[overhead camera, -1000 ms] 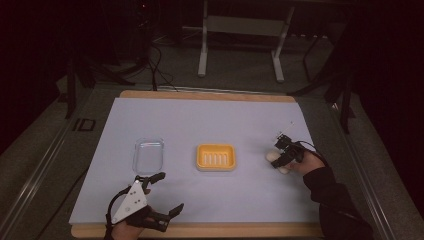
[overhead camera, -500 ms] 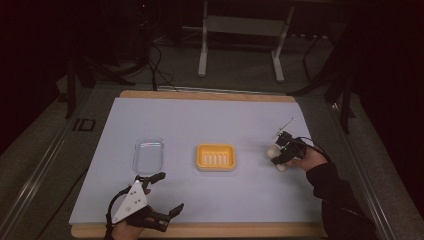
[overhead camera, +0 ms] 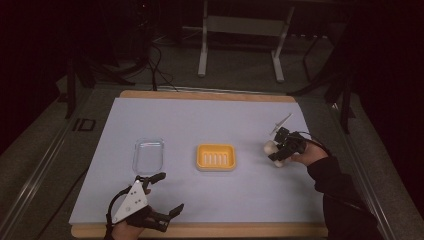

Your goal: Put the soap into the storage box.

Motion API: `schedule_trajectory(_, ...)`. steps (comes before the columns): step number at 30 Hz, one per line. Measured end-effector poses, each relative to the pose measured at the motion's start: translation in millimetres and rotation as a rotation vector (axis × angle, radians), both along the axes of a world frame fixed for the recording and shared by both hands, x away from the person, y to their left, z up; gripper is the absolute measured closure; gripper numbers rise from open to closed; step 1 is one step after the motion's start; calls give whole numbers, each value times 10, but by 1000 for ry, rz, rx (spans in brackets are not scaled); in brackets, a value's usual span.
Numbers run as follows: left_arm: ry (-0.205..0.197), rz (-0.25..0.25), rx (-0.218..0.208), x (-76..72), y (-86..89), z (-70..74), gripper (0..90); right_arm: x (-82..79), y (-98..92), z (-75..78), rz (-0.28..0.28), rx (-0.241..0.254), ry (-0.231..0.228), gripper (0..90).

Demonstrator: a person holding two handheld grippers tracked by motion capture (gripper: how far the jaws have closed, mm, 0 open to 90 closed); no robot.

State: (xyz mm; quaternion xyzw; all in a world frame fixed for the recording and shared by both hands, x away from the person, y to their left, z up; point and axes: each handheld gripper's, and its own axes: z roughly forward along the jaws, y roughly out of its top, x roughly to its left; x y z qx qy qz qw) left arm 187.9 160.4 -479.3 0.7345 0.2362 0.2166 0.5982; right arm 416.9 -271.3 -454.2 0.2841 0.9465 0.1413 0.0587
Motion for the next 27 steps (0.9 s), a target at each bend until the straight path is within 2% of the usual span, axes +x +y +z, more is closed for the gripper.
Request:
schedule_trajectory(5, 0, 0, 0, -1, 0, 0, 8, -5, 39, 29, 42, -3, -13, 497)
schedule_trajectory(6, 1, 0, -1, -1, 0, 0, 8, -14, 83, 50, 102, -4, -18, 498)
schedule_trajectory(9, 1, -1, -1, 0, 0, -1, 8, -22, 123, 64, 160, -5, -9, 497)
schedule_trajectory(13, 1, -2, -1, 0, 1, 0, 8, -30, 177, 97, 218, 1, 8, 497)
schedule_trajectory(15, 1, -2, -1, -1, 1, 0, 7, -27, 193, 106, 235, -1, 1, 497)
schedule_trajectory(16, 1, -2, -1, -1, 1, 0, 7, -24, 219, 117, 251, 5, 17, 497)
schedule_trajectory(18, 1, -2, -1, 0, 2, 0, 7, -28, 230, 116, 266, 5, 10, 497)
schedule_trajectory(22, 2, -4, -1, 0, 1, 0, 8, -53, 303, 112, 338, -20, 15, 497)
schedule_trajectory(24, 1, -4, -1, -1, 1, 0, 8, -62, 316, 108, 348, -21, 10, 497)
schedule_trajectory(25, 1, -4, -1, -1, 0, 0, 7, -68, 337, 94, 380, -16, 20, 497)
schedule_trajectory(27, 1, -4, -1, 0, 0, 0, 8, -81, 358, 89, 405, -17, 18, 497)
